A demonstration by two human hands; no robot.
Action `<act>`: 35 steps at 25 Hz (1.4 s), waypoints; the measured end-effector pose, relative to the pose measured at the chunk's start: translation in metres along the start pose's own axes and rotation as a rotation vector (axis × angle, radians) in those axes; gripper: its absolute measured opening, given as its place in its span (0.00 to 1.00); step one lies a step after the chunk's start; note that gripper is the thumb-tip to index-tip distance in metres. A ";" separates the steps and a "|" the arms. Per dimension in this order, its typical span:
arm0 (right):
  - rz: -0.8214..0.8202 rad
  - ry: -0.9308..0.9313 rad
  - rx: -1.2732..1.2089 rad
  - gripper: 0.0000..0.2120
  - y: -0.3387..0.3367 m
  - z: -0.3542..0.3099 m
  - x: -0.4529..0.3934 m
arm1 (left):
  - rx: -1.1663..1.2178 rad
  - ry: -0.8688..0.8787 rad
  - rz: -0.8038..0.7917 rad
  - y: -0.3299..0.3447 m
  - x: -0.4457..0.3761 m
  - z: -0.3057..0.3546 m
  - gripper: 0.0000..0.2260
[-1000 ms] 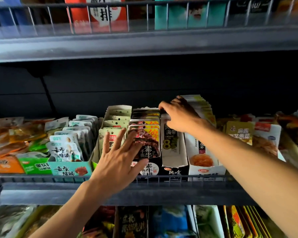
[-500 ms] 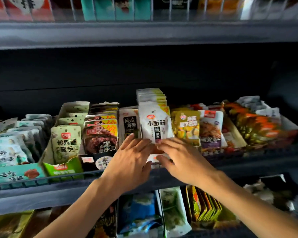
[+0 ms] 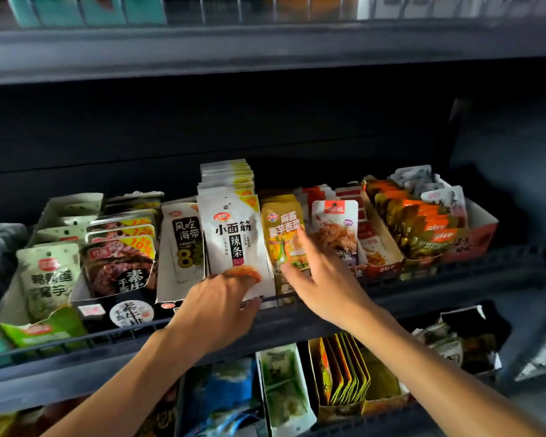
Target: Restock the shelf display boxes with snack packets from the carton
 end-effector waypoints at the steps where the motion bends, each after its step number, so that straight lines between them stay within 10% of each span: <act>1: 0.011 0.031 -0.055 0.30 -0.006 0.005 0.000 | 0.000 -0.018 0.010 -0.001 -0.002 0.004 0.17; 6: 0.160 0.374 0.044 0.33 -0.037 0.059 -0.028 | 0.026 -0.015 0.089 0.003 -0.019 0.021 0.11; 14: -0.043 0.088 0.343 0.18 -0.032 0.067 -0.026 | 0.020 -0.003 0.095 0.007 -0.016 0.019 0.08; 21: 0.822 0.067 -0.054 0.07 -0.103 0.111 0.045 | -0.077 0.249 0.302 0.004 -0.037 0.073 0.14; 27: 0.520 -0.122 -0.231 0.12 -0.113 0.114 0.036 | -0.008 0.278 0.091 0.031 -0.059 0.117 0.15; 32: 0.866 0.256 -0.620 0.13 -0.138 0.152 0.060 | -0.056 0.372 0.070 0.037 -0.071 0.147 0.16; 35: 0.661 0.596 -0.554 0.11 -0.128 0.199 0.056 | -0.090 0.276 0.024 0.044 -0.094 0.165 0.21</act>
Point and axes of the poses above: each hand's wrist, its own x-axis away from the middle knuckle, its own y-axis out of the palm, z = x × y, the point moved 3 cm from there along -x, towards the middle knuckle, and after that the axes turned 5 degrees about y, right-handed, at the moved point
